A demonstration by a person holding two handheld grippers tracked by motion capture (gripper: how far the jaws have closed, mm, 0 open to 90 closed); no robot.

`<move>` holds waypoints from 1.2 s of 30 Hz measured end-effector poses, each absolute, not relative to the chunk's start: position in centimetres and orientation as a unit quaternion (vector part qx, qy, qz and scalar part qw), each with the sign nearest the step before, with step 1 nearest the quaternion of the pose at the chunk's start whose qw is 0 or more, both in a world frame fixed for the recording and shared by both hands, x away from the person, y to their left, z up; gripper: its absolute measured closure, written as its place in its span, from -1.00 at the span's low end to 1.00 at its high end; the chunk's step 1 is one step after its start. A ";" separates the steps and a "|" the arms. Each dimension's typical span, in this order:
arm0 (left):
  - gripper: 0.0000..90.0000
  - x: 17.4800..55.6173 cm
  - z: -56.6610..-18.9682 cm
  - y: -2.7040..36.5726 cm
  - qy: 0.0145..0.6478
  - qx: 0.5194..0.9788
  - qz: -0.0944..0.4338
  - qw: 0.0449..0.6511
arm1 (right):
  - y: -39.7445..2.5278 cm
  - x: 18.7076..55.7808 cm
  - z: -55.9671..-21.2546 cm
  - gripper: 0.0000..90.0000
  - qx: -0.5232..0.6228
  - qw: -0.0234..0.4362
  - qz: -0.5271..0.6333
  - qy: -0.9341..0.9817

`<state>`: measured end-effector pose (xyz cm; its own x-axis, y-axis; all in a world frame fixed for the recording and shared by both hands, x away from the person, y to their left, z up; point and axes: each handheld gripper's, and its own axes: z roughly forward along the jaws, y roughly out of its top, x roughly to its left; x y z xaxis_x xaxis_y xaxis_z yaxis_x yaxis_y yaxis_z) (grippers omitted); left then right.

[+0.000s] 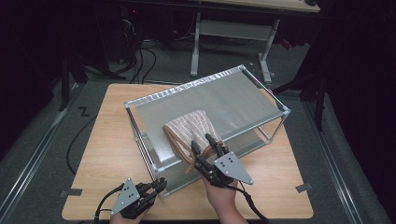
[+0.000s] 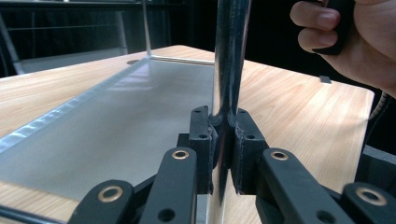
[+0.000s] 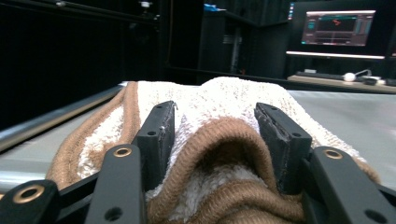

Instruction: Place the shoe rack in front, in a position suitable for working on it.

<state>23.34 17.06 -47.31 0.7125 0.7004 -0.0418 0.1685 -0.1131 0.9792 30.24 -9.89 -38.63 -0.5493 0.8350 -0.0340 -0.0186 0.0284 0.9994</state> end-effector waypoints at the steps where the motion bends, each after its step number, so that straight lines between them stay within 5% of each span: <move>1: 0.79 23.2 -47.3 17.2 0.308 0.710 0.227 0.591 | -10.2 30.5 -38.6 0.11 0.327 0.350 0.615 0.626; 18: 0.79 22.4 -47.4 20.0 0.341 0.694 0.258 0.580 | -16.9 34.9 -38.6 0.11 0.382 0.401 0.581 0.597; 24: 0.79 21.8 -47.7 20.7 0.374 0.655 0.247 0.609 | -19.2 35.9 -38.5 0.10 0.394 0.418 0.566 0.591; 36: 0.78 21.6 -47.7 22.5 0.373 0.671 0.280 0.576 | -24.1 38.1 -38.1 0.10 0.430 0.449 0.532 0.575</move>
<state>21.64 22.54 -47.69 0.5640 0.8240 -0.0539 0.1775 -0.0572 0.9824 38.07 -24.08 -38.10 -0.2273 0.9721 -0.0584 0.0182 0.0642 0.9978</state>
